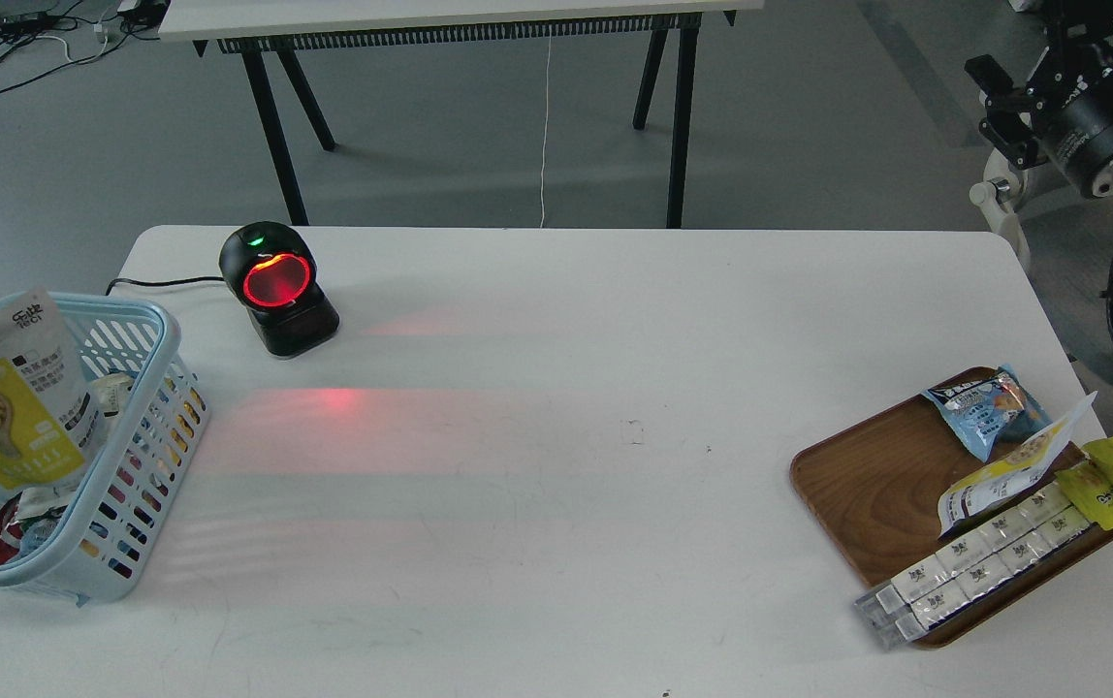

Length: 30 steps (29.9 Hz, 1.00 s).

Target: Scan snack and place in basket

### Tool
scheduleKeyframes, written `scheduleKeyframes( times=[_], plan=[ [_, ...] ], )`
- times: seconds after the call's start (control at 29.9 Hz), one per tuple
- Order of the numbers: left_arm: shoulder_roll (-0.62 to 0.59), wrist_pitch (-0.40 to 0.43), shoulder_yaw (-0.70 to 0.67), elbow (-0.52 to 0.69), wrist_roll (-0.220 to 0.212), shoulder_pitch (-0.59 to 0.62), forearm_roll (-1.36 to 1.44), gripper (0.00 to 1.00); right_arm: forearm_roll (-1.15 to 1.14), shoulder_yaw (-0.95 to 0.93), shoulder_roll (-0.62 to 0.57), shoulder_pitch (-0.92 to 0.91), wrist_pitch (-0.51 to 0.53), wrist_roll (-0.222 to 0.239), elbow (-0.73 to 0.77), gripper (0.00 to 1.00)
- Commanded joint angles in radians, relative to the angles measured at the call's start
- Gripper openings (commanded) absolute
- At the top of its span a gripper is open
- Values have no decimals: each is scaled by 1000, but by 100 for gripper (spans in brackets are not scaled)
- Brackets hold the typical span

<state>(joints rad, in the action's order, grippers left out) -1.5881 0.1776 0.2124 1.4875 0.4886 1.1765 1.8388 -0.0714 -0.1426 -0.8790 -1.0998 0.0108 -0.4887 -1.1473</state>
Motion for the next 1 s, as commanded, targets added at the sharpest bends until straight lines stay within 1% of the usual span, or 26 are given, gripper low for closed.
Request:
scheduleKeyframes(
  times=[0.0, 0.17, 0.33, 0.43, 0.5, 0.53, 0.57, 0.67, 0.83, 0.97],
  plan=[
    [2, -7, 2, -4, 0, 0, -1, 4, -1, 1, 0, 0, 0, 0, 0, 98],
    [2, -7, 4, -4, 0, 0, 2, 13, 1, 1, 0, 0, 0, 0, 0, 98],
    [0, -7, 4, -4, 0, 0, 2, 27, 1, 1, 0, 1, 0, 0, 0, 98],
    [2, -10, 4, 2, 0, 0, 0, 45, 1, 1, -2, 5, 0, 0, 0, 98],
    [4, -18, 1, 2, 0, 2, -19, 64, 1, 1, -2, 5, 0, 0, -2, 98],
    [4, -27, -4, 0, 0, 2, -47, 75, 1, 1, -2, 5, 0, 0, -2, 98],
    [8, -38, -8, -1, 0, 3, -81, 82, -1, 1, 0, 5, 1, 0, -2, 98],
    [29, -49, -40, -15, 0, 8, -165, 99, -7, 5, -2, 5, 5, 0, -9, 99],
    [115, -49, -131, -46, 0, 8, -228, 99, -15, 6, 2, -2, 6, 0, -23, 99],
    [186, -50, -214, -62, 0, 8, -416, 99, -15, 1, 11, -6, 6, 0, -31, 99]
  ],
)
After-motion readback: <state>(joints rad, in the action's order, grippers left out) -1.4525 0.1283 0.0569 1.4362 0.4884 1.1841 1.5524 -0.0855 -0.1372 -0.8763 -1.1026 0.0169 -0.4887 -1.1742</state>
